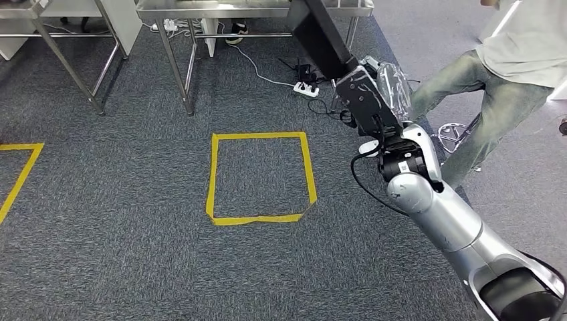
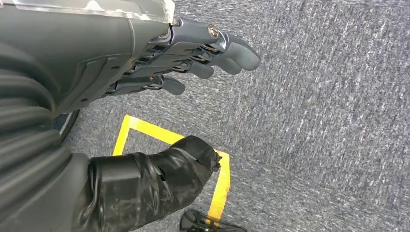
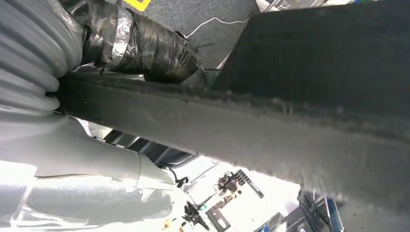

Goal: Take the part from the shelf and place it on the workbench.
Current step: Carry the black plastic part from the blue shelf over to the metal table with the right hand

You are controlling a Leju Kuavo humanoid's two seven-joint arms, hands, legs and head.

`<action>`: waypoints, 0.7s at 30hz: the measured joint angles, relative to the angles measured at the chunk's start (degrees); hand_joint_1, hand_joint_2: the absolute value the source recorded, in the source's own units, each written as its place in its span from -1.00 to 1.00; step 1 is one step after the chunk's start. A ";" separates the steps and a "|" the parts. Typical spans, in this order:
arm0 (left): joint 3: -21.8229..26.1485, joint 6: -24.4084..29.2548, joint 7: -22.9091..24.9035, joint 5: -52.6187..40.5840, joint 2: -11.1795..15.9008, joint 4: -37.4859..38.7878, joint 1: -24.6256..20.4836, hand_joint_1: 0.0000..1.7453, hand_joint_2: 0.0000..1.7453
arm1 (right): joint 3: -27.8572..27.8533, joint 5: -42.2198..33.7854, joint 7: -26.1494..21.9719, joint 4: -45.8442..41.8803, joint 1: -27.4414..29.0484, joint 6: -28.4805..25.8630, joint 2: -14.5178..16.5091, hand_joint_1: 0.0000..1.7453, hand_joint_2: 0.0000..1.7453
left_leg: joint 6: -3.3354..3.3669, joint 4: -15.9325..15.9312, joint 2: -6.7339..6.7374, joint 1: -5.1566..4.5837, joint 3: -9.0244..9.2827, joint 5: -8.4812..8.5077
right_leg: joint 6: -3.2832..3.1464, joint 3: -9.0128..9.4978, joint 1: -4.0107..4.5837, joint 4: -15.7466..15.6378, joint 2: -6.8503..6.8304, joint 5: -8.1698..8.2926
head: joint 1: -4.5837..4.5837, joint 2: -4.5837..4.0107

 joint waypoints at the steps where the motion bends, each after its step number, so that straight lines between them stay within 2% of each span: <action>1: 0.00 -0.04 0.01 -0.04 0.00 0.00 0.00 -1.00 1.00 | 0.00 0.21 0.14 -0.03 0.03 0.15 -0.01 1.00 1.00 | -0.18 0.25 -0.10 0.13 0.01 -0.17 | 0.19 1.16 -0.24 -2.56 0.00 1.91 | 0.01 0.00; 2: 0.00 -0.09 0.01 -0.09 0.00 0.00 -0.01 -1.00 1.00 | -0.01 0.45 0.27 -0.07 0.03 0.26 -0.01 1.00 1.00 | -0.45 0.64 -0.22 0.24 -0.01 -0.44 | 0.40 3.02 -0.51 -6.57 0.03 3.90 | 0.02 0.00; 4: 0.00 -0.16 -0.02 -0.24 0.08 0.00 -0.06 -1.00 1.00 | -0.01 0.99 0.41 -0.22 -0.04 0.36 -0.02 1.00 1.00 | -1.12 1.45 -0.49 0.24 -0.34 -0.97 | 0.51 6.03 -0.66 -12.74 0.35 5.91 | 0.00 0.00; 5: 0.00 -0.17 -0.04 -0.32 0.11 0.00 -0.08 -1.00 1.00 | -0.03 1.28 0.50 -0.30 -0.05 0.38 -0.02 1.00 1.00 | -1.44 1.70 -0.60 0.17 -0.54 -1.09 | 0.34 6.57 -0.62 -13.93 0.50 5.93 | -0.04 0.00; 9: 0.00 -0.16 -0.16 -0.43 0.17 0.00 -0.07 -1.00 1.00 | -0.06 2.33 0.76 -0.51 -0.05 0.41 -0.02 1.00 1.00 | -2.44 2.32 -0.54 0.20 -1.02 -1.52 | -1.15 6.71 -0.52 -14.21 0.50 5.92 | -0.14 0.00; 11: 0.00 -0.15 -0.17 -0.44 0.15 0.00 -0.10 -1.00 1.00 | -0.06 2.84 0.89 -0.74 -0.10 0.43 -0.02 1.00 1.00 | -2.92 6.96 -0.22 0.27 -3.25 -4.01 | -1.77 6.97 -0.59 -14.39 0.34 5.89 | -0.19 0.00; 13: 0.00 -0.16 -0.16 -0.45 0.13 0.00 -0.10 -1.00 1.00 | -0.07 3.24 1.11 -0.87 -0.08 0.48 -0.02 1.00 1.00 | -3.18 15.09 -0.08 0.29 -7.45 -7.36 | -2.17 7.09 -0.41 -14.38 0.22 5.73 | -0.20 0.00; 14: 0.00 -0.17 -0.15 -0.45 0.12 0.00 -0.05 -1.00 1.00 | -0.07 3.36 1.21 -0.89 -0.04 0.50 -0.02 1.00 1.00 | -3.17 18.06 -0.07 0.29 -9.15 -8.11 | -2.29 7.14 -0.27 -14.37 0.19 5.65 | -0.19 0.00; 15: 0.00 -0.21 -0.14 -0.45 0.12 0.00 0.03 -1.00 1.00 | -0.07 3.43 1.27 -0.89 0.01 0.51 -0.02 1.00 1.00 | -3.03 19.15 -0.07 0.28 -9.98 -7.80 | -2.38 7.22 -0.13 -14.37 0.19 5.56 | -0.19 0.00; 16: 0.00 -0.26 -0.12 -0.45 0.11 0.00 0.07 -1.00 1.00 | -0.07 3.51 1.30 -0.89 0.04 0.52 -0.02 1.00 1.00 | -2.77 17.92 -0.07 0.24 -9.63 -6.45 | -2.44 7.36 0.01 -14.36 0.20 5.46 | -0.19 0.00; 18: 0.00 -0.35 -0.11 -0.45 0.12 0.00 0.05 -1.00 1.00 | -0.08 3.68 1.31 -0.91 0.04 0.52 -0.02 1.00 1.00 | -1.91 10.25 -0.05 0.03 -6.20 -2.20 | -2.43 7.83 0.23 -14.37 0.21 5.16 | -0.19 0.00; 19: 0.00 -0.37 -0.11 -0.45 0.14 0.00 0.01 -1.00 1.00 | -0.08 3.77 1.31 -0.93 0.02 0.52 -0.02 1.00 1.00 | -1.49 6.45 0.01 -0.15 -4.22 -0.87 | -2.33 8.03 0.38 -14.39 0.19 5.00 | -0.16 0.00; 20: 0.00 -0.38 -0.12 -0.45 0.16 0.00 -0.04 -1.00 1.00 | -0.08 3.85 1.31 -0.94 -0.02 0.52 -0.02 1.00 1.00 | -1.21 3.67 0.04 -0.35 -2.78 -0.14 | -2.15 8.16 0.44 -14.46 0.18 4.88 | -0.15 0.00; 21: 0.00 -0.38 -0.14 -0.45 0.18 0.00 -0.07 -1.00 1.00 | -0.09 3.93 1.32 -0.96 -0.04 0.52 -0.02 1.00 1.00 | -1.05 2.31 0.04 -0.54 -2.05 -0.12 | -1.91 8.25 0.45 -14.56 0.16 4.79 | -0.14 0.00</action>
